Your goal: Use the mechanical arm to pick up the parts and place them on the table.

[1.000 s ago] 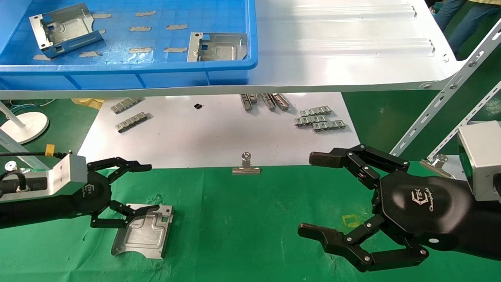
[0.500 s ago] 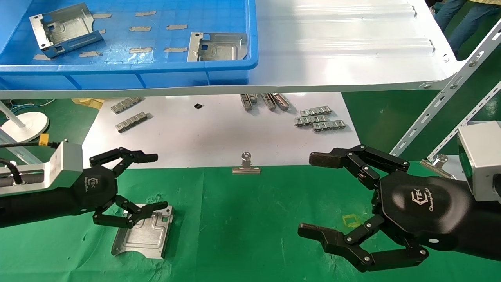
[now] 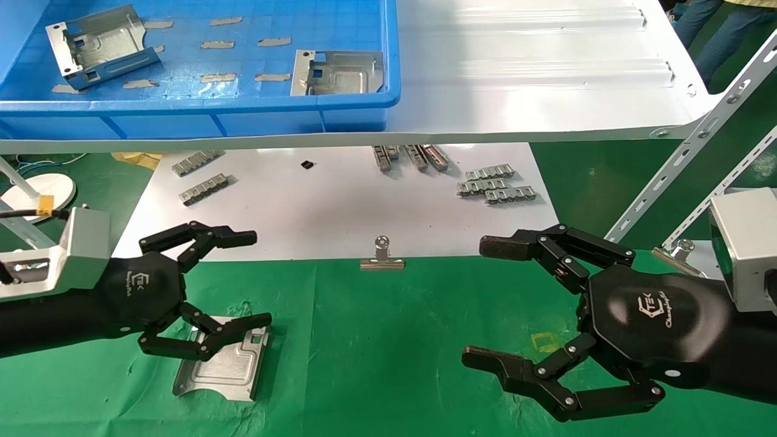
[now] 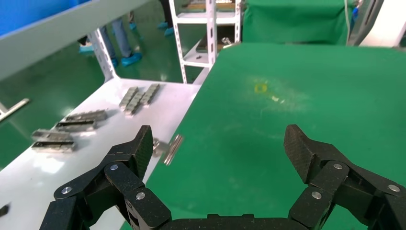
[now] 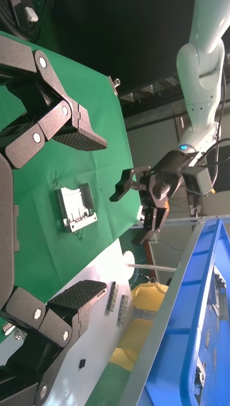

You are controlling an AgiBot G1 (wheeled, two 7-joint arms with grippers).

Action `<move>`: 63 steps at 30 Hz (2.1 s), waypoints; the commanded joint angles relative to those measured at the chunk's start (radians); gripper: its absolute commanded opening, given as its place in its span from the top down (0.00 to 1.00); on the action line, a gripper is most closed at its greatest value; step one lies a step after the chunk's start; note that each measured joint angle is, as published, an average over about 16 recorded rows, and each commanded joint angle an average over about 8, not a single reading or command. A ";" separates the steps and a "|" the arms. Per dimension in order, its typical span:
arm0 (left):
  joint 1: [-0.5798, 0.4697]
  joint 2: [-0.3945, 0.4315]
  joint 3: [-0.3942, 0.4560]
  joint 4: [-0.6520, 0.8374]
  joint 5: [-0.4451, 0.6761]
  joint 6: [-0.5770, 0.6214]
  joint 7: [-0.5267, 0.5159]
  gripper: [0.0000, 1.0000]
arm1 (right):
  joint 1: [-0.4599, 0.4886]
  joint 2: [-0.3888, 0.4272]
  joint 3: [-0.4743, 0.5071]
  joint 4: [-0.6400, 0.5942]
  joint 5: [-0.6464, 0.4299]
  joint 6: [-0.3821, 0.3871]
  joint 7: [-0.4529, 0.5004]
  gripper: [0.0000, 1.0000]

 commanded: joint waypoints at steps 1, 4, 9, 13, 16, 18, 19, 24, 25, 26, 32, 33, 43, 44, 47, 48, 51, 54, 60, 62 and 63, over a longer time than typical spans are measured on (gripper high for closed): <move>0.016 -0.007 -0.014 -0.036 -0.010 -0.004 -0.026 0.00 | 0.000 0.000 0.000 0.000 0.000 0.000 0.000 0.00; 0.039 -0.017 -0.035 -0.090 -0.025 -0.009 -0.065 0.00 | 0.000 0.000 0.000 0.000 0.000 0.000 0.000 0.00; 0.077 -0.034 -0.069 -0.179 -0.050 -0.018 -0.130 0.00 | 0.000 0.000 0.000 0.000 0.000 0.000 0.000 0.00; 0.109 -0.047 -0.097 -0.251 -0.070 -0.025 -0.182 0.00 | 0.000 0.000 0.000 0.000 0.000 0.000 0.000 0.00; 0.132 -0.057 -0.118 -0.305 -0.085 -0.031 -0.221 0.00 | 0.000 0.000 0.000 0.000 0.000 0.000 0.000 0.00; 0.147 -0.064 -0.132 -0.341 -0.095 -0.034 -0.247 0.00 | 0.000 0.000 0.000 0.000 0.000 0.000 0.000 0.00; 0.155 -0.067 -0.139 -0.359 -0.100 -0.036 -0.261 0.00 | 0.000 0.000 0.000 0.000 0.000 0.000 0.000 0.00; 0.194 -0.084 -0.173 -0.449 -0.124 -0.045 -0.325 0.00 | 0.000 0.000 0.000 0.000 0.000 0.000 0.000 0.00; 0.202 -0.087 -0.180 -0.467 -0.129 -0.047 -0.339 0.00 | 0.000 0.000 0.000 0.000 0.000 0.000 0.000 0.00; 0.209 -0.091 -0.187 -0.484 -0.134 -0.049 -0.351 0.00 | 0.000 0.000 0.000 0.000 0.000 0.000 0.000 0.00; 0.240 -0.104 -0.214 -0.556 -0.155 -0.055 -0.398 0.00 | 0.000 0.000 0.000 0.000 0.000 0.000 0.000 0.00; 0.242 -0.105 -0.216 -0.561 -0.156 -0.055 -0.400 0.00 | 0.000 0.000 0.000 0.000 0.000 0.000 0.000 0.00; 0.242 -0.105 -0.215 -0.556 -0.157 -0.057 -0.397 0.00 | 0.000 0.000 0.000 0.000 0.000 0.000 0.000 0.00; 0.241 -0.105 -0.215 -0.555 -0.156 -0.056 -0.396 0.00 | 0.000 0.000 0.000 0.000 0.000 0.000 0.000 0.00; 0.239 -0.104 -0.213 -0.551 -0.155 -0.056 -0.395 0.00 | 0.000 0.000 0.000 0.000 0.000 0.000 0.000 0.00; 0.238 -0.104 -0.213 -0.550 -0.154 -0.056 -0.394 0.00 | 0.000 0.000 0.000 0.000 0.000 0.000 0.000 0.00; 0.237 -0.103 -0.212 -0.547 -0.153 -0.056 -0.393 0.00 | 0.000 0.000 0.000 0.000 0.000 0.000 0.000 0.00; 0.236 -0.102 -0.211 -0.545 -0.152 -0.055 -0.393 0.00 | 0.000 0.000 0.000 0.000 0.000 0.000 0.000 0.00; 0.234 -0.102 -0.209 -0.541 -0.151 -0.055 -0.391 0.00 | 0.000 0.000 0.000 0.000 0.000 0.000 0.000 0.00; 0.234 -0.102 -0.209 -0.541 -0.151 -0.055 -0.391 0.00 | 0.000 0.000 0.000 0.000 0.000 0.000 0.000 0.00; 0.234 -0.102 -0.209 -0.540 -0.151 -0.055 -0.391 0.00 | 0.000 0.000 0.000 0.000 0.000 0.000 0.000 0.00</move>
